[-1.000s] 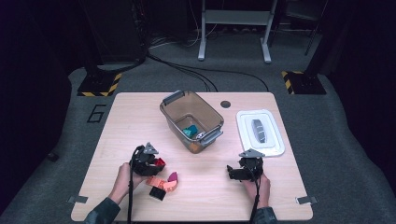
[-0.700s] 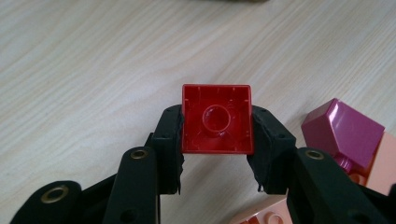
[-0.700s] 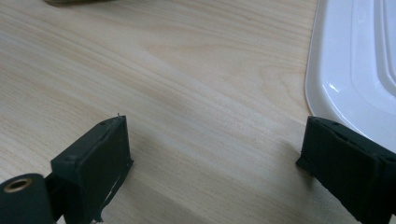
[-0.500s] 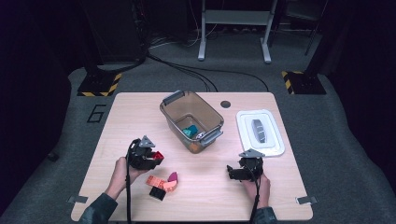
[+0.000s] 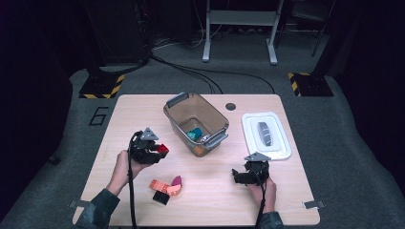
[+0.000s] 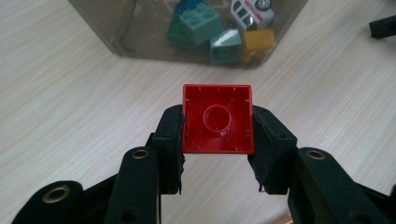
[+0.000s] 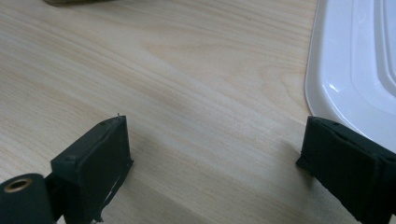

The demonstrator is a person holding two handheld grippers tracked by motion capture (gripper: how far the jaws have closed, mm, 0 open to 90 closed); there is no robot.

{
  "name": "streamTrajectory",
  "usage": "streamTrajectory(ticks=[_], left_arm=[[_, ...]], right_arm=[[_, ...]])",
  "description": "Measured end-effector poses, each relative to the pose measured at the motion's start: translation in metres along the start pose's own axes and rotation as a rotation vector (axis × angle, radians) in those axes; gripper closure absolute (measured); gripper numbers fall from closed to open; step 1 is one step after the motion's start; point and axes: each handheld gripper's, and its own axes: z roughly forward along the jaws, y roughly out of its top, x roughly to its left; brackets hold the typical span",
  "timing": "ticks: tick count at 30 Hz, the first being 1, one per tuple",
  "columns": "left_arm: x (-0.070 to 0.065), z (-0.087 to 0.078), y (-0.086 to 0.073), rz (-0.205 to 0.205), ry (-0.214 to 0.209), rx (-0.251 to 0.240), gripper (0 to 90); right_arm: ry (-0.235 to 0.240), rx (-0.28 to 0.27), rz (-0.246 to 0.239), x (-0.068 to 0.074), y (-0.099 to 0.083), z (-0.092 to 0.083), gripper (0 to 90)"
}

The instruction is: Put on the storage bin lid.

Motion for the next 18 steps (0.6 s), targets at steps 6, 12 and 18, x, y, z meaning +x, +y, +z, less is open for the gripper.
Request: streamTrajectory(ticks=[6, 12, 18], left_arm=[[0.0, -0.005, 0.015, 0.005, 0.001, -0.024, 58.9], [0.003, -0.007, 0.032, 0.004, -0.008, -0.045, 58.9], [0.005, -0.008, 0.049, 0.009, -0.029, -0.06, 58.9]], right_arm=[[-0.001, -0.003, -0.004, 0.0, 0.0, 0.0, 7.1], [-0.001, -0.003, -0.003, 0.0, 0.0, 0.0, 7.1], [0.0, -0.001, 0.0, 0.0, 0.0, 0.0, 7.3]])
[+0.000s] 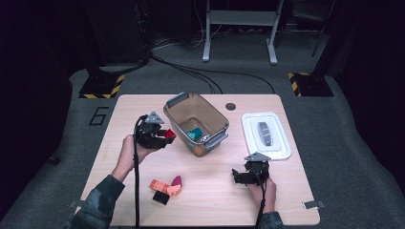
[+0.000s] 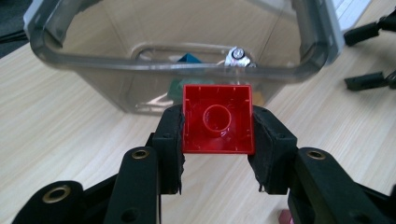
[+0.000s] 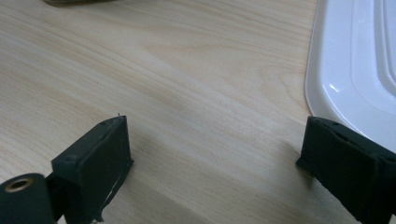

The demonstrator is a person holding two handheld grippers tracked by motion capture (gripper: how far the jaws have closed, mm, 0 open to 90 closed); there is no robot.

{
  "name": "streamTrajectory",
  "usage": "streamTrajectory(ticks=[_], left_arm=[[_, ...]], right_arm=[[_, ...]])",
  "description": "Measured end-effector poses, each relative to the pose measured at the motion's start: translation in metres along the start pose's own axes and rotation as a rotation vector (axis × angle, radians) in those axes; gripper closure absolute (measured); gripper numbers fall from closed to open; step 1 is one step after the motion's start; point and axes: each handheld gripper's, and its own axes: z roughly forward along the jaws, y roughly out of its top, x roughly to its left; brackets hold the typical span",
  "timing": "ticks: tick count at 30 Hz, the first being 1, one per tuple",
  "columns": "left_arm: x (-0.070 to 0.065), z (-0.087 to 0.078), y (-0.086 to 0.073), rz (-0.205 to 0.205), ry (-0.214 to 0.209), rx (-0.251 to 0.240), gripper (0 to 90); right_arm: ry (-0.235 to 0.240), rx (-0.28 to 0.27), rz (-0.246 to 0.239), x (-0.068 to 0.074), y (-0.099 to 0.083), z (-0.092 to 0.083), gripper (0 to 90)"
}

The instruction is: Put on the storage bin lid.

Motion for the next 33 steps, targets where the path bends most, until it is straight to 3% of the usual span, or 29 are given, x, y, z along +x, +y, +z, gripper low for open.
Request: streamTrajectory(ticks=[7, 16, 22, 33], left_arm=[[0.001, 0.005, 0.024, 0.004, -0.036, -0.009, 58.9], [-0.007, 0.02, 0.046, 0.025, -0.071, 0.029, 58.8], [-0.011, 0.033, 0.056, 0.025, -0.109, 0.061, 58.7], [-0.023, 0.055, 0.067, 0.031, -0.133, 0.11, 58.6]], right_arm=[[0.0, -0.001, 0.001, 0.0, 0.0, 0.0, 7.4], [0.0, -0.002, 0.001, 0.0, 0.0, 0.0, 7.5], [0.001, -0.001, 0.002, 0.0, 0.0, 0.0, 7.5], [0.001, -0.002, 0.002, 0.0, 0.0, 0.0, 7.5]])
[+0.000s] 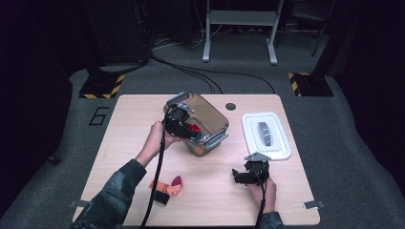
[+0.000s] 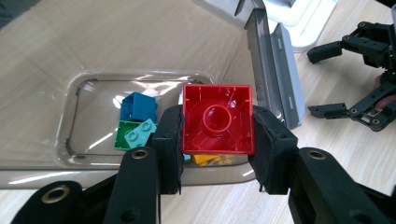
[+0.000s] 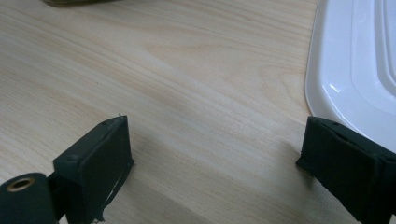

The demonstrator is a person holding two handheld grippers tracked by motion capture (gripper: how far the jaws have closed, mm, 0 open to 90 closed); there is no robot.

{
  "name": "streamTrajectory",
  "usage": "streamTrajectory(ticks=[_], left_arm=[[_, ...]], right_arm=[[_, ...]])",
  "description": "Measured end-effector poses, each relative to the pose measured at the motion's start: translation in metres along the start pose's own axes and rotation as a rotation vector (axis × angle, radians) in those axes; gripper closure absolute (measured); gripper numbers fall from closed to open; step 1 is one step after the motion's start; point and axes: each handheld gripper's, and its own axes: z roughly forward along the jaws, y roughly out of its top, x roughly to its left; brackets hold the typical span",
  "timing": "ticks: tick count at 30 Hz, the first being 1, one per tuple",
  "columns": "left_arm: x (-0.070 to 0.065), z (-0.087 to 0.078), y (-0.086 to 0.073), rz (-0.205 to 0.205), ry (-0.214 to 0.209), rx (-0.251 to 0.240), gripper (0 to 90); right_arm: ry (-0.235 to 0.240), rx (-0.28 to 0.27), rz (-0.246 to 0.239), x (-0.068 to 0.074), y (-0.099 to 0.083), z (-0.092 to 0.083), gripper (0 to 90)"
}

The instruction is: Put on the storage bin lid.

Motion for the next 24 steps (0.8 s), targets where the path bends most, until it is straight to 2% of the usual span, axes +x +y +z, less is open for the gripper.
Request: streamTrajectory(ticks=[16, 20, 24], left_arm=[[-0.003, 0.012, 0.002, -0.002, -0.029, 0.05, 57.4], [-0.005, 0.011, 0.002, 0.001, -0.032, 0.055, 54.0], [-0.005, 0.008, 0.002, -0.001, -0.028, 0.051, 46.7]], right_arm=[[0.001, 0.001, 0.0, 0.0, 0.0, 0.0, 7.5], [0.001, 0.001, 0.0, 0.0, 0.0, 0.0, 7.6], [0.001, 0.001, 0.0, 0.0, 0.0, 0.0, 7.6]])
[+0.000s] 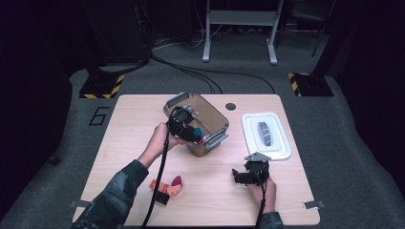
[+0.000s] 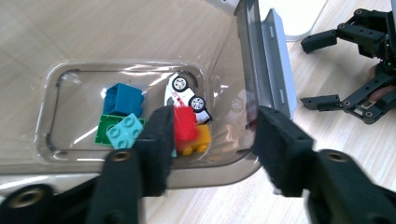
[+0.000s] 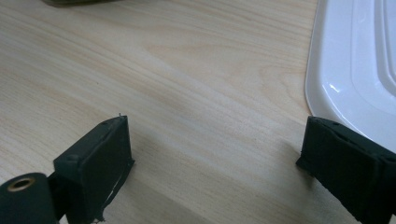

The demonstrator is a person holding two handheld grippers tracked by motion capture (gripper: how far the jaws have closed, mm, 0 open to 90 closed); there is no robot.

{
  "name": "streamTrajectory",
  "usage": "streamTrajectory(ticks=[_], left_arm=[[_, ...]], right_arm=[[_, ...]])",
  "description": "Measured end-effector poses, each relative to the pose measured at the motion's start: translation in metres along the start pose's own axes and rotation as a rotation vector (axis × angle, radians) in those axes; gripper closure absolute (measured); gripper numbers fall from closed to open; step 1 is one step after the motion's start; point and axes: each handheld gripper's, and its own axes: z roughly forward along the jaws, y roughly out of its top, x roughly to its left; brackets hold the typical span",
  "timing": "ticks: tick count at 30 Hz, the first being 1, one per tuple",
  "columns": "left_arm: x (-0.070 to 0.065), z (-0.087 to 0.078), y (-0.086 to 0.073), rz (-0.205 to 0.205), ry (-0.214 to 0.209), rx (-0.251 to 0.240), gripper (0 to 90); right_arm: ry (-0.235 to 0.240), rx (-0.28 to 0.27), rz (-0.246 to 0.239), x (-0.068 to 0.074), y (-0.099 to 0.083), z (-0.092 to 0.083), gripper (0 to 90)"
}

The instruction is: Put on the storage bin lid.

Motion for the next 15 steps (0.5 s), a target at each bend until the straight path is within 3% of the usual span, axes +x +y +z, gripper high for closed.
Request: streamTrajectory(ticks=[7, 15], left_arm=[[-0.003, -0.018, -0.012, 0.001, 0.023, -0.037, 28.2], [-0.003, -0.037, -0.032, -0.001, 0.061, -0.065, 16.9]], right_arm=[[0.0, 0.0, 0.0, 0.0, 0.0, 0.0, 7.6], [-0.001, -0.001, 0.0, 0.0, 0.0, 0.0, 7.6]])
